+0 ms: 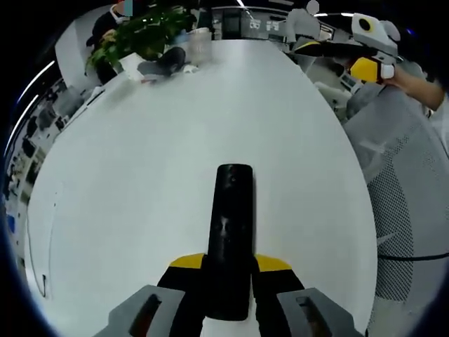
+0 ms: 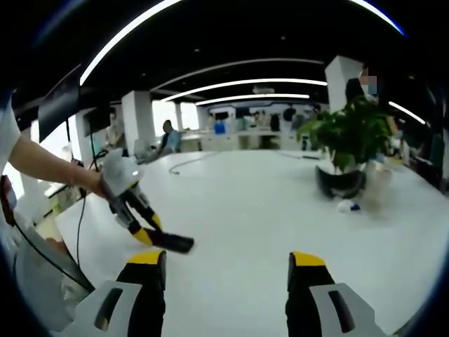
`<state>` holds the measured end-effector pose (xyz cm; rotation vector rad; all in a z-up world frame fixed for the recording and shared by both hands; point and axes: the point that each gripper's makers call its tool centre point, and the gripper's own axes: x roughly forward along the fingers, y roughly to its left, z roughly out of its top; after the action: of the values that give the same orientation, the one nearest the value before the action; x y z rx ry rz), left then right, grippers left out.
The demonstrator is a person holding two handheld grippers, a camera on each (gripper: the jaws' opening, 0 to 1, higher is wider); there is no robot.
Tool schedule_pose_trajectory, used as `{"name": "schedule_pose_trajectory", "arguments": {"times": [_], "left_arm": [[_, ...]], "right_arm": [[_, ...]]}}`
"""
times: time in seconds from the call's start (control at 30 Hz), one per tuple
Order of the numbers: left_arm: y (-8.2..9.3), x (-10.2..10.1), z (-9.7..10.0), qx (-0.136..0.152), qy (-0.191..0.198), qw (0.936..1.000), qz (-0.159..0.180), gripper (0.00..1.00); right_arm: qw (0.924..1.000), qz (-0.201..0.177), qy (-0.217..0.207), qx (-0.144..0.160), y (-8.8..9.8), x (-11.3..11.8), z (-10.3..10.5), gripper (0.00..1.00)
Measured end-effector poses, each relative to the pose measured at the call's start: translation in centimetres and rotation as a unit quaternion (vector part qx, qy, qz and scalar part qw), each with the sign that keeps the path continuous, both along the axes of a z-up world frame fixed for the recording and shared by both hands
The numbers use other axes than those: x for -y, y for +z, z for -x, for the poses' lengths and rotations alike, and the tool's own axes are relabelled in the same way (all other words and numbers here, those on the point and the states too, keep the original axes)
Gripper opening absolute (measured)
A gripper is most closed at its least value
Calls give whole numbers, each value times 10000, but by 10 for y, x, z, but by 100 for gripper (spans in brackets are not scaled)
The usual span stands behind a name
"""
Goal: Press the specified remote control buttons in sequence, fully releasing each button before pressing the next.
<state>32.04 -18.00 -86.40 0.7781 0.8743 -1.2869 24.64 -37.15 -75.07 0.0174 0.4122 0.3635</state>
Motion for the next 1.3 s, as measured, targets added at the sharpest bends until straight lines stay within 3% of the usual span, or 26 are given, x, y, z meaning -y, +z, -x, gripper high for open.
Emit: {"name": "schedule_pose_trajectory", "arguments": {"times": [1.3], "left_arm": [[0, 2, 21, 15, 18, 10000, 74, 24]], "right_arm": [[10000, 17, 48, -13, 0, -2, 1, 69]]}}
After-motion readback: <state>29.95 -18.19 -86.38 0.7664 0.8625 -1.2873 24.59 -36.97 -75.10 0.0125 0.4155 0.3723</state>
